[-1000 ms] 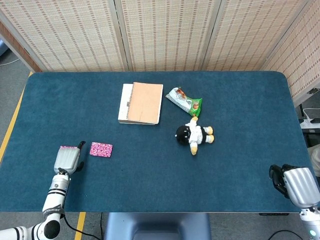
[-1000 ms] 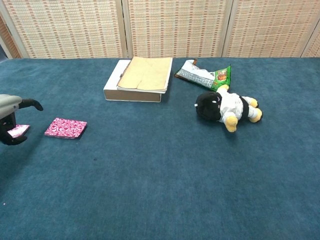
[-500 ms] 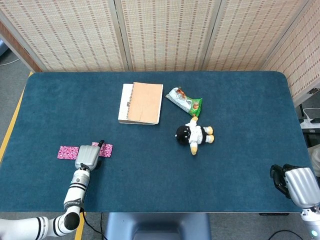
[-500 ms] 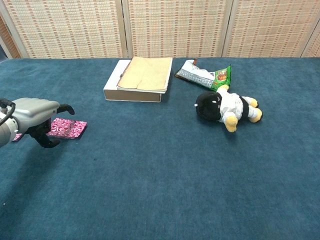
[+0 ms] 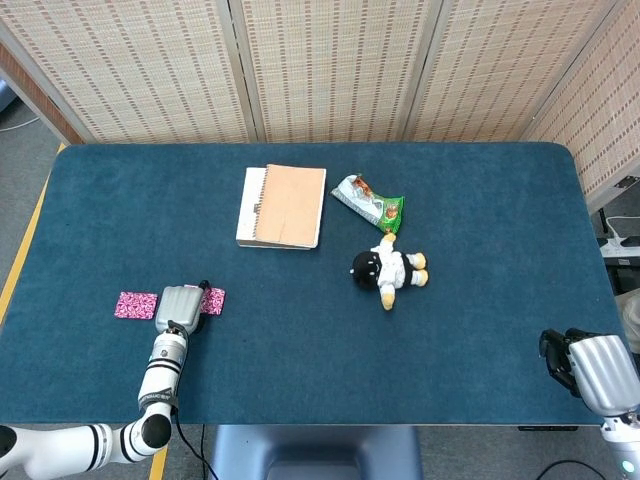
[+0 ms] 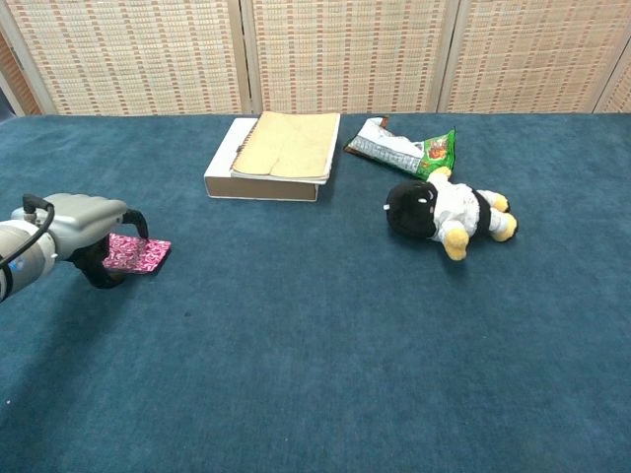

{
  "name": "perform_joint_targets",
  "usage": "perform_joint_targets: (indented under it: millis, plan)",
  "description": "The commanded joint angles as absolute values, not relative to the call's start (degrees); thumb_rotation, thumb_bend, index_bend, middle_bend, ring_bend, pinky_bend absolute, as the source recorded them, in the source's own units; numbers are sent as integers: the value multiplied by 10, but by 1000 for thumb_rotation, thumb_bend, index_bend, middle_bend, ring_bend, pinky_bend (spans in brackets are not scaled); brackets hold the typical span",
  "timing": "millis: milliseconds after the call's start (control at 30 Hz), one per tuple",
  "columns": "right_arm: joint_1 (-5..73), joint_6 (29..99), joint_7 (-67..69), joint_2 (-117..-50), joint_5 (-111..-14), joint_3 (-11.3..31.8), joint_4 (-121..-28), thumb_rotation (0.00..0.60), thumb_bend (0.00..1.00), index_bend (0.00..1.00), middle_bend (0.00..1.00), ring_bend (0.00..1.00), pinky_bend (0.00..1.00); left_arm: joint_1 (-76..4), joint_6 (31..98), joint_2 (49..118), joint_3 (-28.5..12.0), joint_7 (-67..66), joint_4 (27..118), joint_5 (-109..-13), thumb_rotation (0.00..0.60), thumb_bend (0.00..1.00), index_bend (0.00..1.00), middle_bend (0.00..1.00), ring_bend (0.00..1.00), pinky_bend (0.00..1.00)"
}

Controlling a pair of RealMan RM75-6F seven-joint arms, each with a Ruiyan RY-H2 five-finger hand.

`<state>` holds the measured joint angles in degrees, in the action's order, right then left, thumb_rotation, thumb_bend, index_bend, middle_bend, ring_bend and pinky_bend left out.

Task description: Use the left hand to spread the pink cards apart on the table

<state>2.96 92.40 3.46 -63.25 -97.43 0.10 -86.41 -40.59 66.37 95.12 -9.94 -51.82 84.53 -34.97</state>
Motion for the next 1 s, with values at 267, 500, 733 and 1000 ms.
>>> perform_joint_targets:
  millis: [267, 500, 733, 1000]
  plan:
    - [30, 923, 34, -632, -974, 0, -865, 600, 422, 979, 863, 732, 869, -414, 668, 954, -100, -521, 840, -345, 600, 351, 249, 1000, 1000, 1000]
    - [30, 923, 34, -632, -975, 0, -865, 600, 422, 980, 863, 732, 869, -417, 668, 955, -98, -523, 838, -337, 600, 353, 250, 1000, 1000, 1000]
    - [30, 922, 34, -631, -974, 0, -865, 600, 422, 980, 863, 732, 869, -418, 671, 956, -96, -516, 837, -342, 600, 351, 293, 1000, 1000, 1000]
    - [31, 921, 35, -631, -974, 0, -866, 600, 422, 979, 863, 732, 869, -415, 676, 959, -93, -503, 833, -357, 600, 353, 368, 1000, 1000, 1000]
